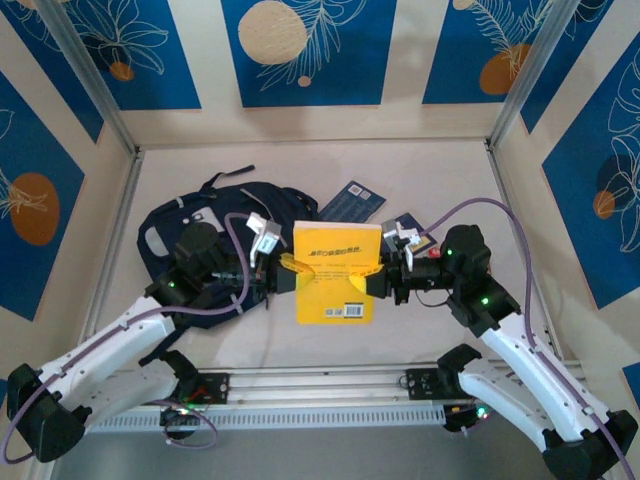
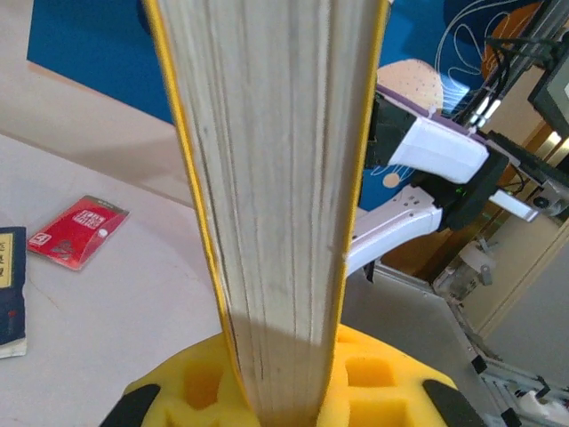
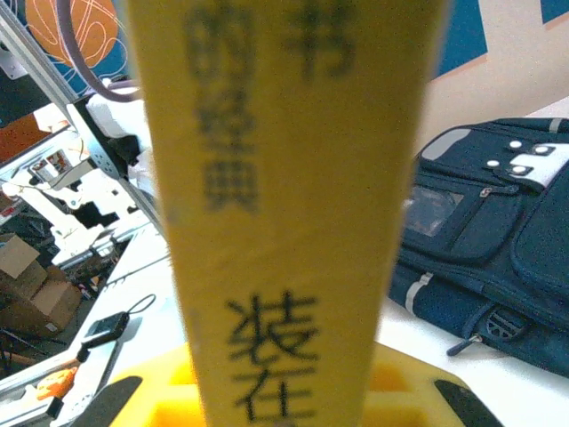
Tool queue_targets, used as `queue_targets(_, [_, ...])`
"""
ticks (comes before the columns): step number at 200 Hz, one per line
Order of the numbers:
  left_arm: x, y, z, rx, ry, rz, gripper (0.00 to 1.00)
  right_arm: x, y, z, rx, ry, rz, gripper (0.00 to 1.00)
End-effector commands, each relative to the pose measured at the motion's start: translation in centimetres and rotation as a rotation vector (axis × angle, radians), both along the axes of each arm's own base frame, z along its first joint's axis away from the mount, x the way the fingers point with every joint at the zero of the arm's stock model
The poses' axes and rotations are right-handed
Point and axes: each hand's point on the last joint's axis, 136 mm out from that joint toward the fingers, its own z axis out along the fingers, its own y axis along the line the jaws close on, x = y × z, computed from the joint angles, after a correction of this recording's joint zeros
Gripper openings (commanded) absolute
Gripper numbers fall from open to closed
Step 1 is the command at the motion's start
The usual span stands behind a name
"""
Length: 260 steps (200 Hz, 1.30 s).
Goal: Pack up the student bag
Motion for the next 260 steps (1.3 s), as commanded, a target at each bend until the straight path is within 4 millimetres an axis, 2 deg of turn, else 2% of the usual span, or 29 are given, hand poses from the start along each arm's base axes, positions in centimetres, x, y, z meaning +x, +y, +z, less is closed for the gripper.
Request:
queue_targets(1, [-1.9, 0.6, 1.1, 0.029, -0.105, -0.071, 0.23, -0.3, -0.3, 2.5, 0.038, -0.077, -0.003, 0.00])
queue_targets(13, [-1.7, 0.9, 0.9, 0.055, -0.130, -0.046, 0.36, -0.5, -0.3, 2.6, 0.041, -0.077, 0.006, 0.00])
queue_targets(26, [-1.9, 1.1, 1.0, 0.057, -0.147, -0.048, 0.43, -0.6, -0.3, 2.6, 0.039, -0.074, 0.014, 0.00])
queue_targets(63, [-2.4, 1.0, 1.0, 0.078, -0.143, -0.088, 0.45, -0.9, -0.1, 2.3, 0.036, -0.050, 0.046, 0.00])
queue_targets(136, [-2.6, -0.5, 1.1, 0.070, -0.153, -0.137, 0.46, -0.8, 0.3, 2.2, 0.036, -0.008, 0.082, 0.00])
queue_targets(151, [-2.8, -0.7, 0.9, 0.075, -0.151, -0.154, 0.40, -0.7, 0.4, 2.2, 0.037, -0.005, 0.082, 0.00])
queue_targets(185, [-3.2, -0.3, 0.6, 0.084, -0.174, -0.162, 0.04, -0.5, 0.2, 2.2, 0.030, -0.010, 0.058, 0.00])
queue_targets(190, [-3.2, -0.3, 0.6, 0.080, -0.180, -0.156, 0.00, -0.4, 0.2, 2.1, 0.029, -0.012, 0.048, 0.00])
queue_targets(200, [-3.2, -0.1, 0.8, 0.066, -0.195, -0.137, 0.00, 0.0, 0.1, 2.1, 0.026, -0.012, 0.018, 0.00])
queue_targets(230, [-2.3, 0.2, 2.0, 0.010, -0.204, -0.056, 0.00, 1.7, -0.7, 1.8, 0.030, -0.008, -0.135, 0.51])
queue_targets(242, [-1.6, 0.2, 2.9, -0.032, -0.193, -0.005, 0.00, 2.2, -1.0, 1.7, 0.039, -0.003, -0.189, 0.61])
queue_targets(260, [0.0, 0.5, 4.4, -0.132, -0.146, 0.114, 0.00, 3.2, -1.7, 1.5, 0.048, 0.017, -0.276, 0.70])
